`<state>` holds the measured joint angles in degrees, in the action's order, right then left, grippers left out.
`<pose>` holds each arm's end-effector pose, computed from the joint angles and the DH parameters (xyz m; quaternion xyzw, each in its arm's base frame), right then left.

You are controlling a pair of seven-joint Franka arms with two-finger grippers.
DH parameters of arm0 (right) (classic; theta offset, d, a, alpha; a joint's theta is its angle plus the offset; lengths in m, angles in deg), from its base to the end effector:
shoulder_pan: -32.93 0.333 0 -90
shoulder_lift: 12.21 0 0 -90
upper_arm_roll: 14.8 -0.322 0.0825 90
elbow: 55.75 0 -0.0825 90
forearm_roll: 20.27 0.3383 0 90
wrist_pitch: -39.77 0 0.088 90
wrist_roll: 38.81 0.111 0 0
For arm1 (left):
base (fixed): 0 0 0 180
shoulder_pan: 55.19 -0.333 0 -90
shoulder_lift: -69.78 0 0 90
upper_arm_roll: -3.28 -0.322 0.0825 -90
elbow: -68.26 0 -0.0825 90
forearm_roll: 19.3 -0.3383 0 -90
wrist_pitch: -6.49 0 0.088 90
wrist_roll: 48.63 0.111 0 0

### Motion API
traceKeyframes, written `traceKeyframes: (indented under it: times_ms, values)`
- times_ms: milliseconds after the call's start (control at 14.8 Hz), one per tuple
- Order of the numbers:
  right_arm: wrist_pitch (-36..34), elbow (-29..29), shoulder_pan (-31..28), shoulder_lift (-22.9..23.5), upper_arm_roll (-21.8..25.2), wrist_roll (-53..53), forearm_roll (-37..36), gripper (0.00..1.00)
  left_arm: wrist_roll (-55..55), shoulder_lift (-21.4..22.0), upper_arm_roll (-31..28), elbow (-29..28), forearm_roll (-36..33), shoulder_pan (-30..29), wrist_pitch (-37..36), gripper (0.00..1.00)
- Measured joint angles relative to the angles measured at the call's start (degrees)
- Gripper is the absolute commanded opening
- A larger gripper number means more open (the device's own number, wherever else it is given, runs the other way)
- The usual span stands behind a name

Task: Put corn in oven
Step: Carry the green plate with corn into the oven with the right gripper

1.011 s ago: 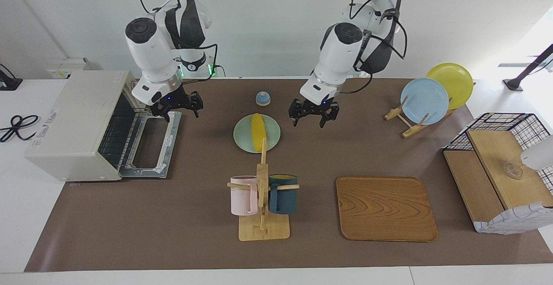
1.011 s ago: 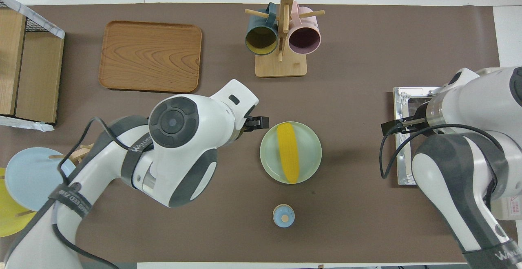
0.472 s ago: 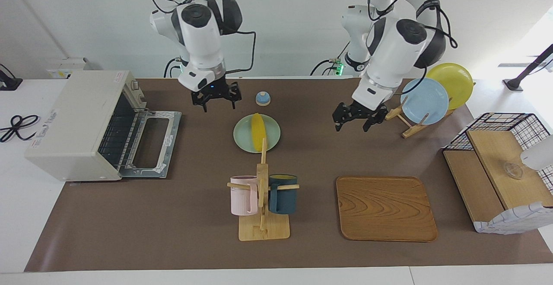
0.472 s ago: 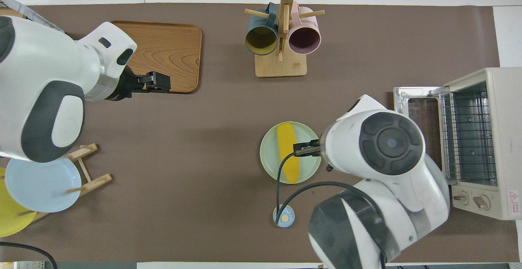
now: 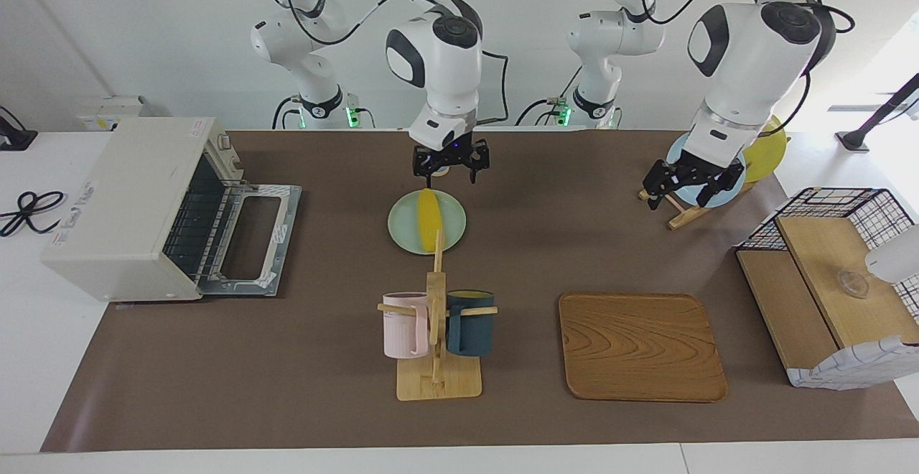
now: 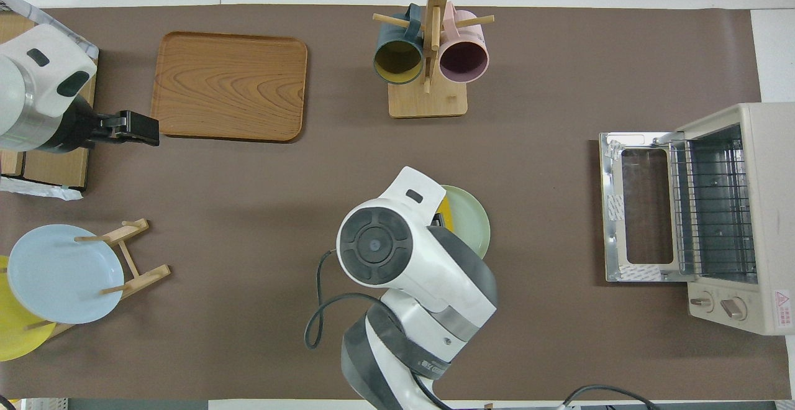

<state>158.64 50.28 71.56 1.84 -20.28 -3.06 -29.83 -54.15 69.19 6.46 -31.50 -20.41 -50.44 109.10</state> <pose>0.4239 0.3934 0.4154 0.9918 0.1122 0.0318 0.0529 0.5210 -0.0707 0.5671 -0.9995 0.0229 -0.0207 0.0068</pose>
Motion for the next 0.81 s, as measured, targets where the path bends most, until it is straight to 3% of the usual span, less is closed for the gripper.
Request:
traceKeyframes:
  times_ms: [135, 337, 809]
  values:
    - [1.5, 0.0, 1.3, 2.3, 0.0, 1.3, -2.3, 0.61, 0.1, 1.1, 0.1, 0.1, -0.4, 0.0, -2.8, 1.0]
    - [4.2, 0.6, 1.3, 3.7, 0.1, 1.3, -2.8, 0.44, 0.2, 2.7, 0.2, 0.1, -0.4, 0.0, -6.8, 1.0]
    - [10.4, 5.5, 0.8, 4.6, 0.3, 1.3, -2.8, 0.43, -0.8, 3.7, 0.6, -0.3, 0.6, 0.0, -8.5, 1.0]
